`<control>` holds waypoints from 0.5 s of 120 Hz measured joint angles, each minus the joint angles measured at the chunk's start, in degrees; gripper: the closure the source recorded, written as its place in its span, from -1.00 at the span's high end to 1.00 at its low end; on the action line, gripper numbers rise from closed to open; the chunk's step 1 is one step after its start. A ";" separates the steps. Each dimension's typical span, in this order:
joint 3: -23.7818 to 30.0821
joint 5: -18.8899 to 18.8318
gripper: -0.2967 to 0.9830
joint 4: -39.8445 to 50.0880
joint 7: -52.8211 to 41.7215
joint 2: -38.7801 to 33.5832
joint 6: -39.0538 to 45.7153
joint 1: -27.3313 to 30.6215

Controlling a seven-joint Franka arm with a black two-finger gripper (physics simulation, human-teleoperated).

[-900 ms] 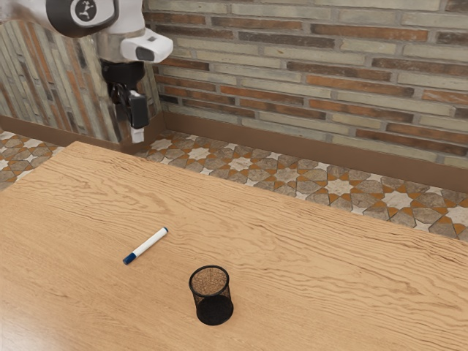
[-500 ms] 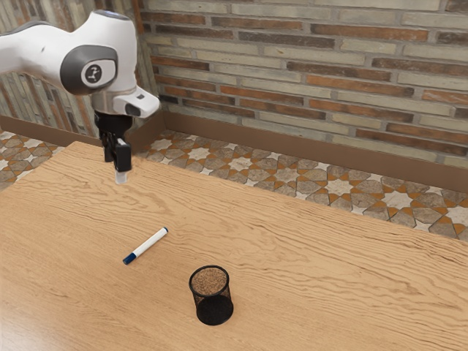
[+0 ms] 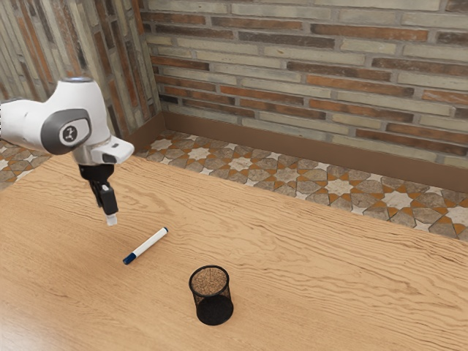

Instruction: Put the marker into the pen holder.

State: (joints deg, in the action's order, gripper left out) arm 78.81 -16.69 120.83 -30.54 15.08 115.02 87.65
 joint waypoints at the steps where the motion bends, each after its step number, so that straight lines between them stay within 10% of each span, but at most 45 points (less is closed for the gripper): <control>1: -0.05 0.02 0.53 0.04 -0.03 0.02 0.25 -0.27; 60: -29.67 -0.24 0.50 -6.23 4.01 12.19 8.16 -33.04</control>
State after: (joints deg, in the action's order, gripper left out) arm 49.14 -16.93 114.60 -26.53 27.27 123.18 54.61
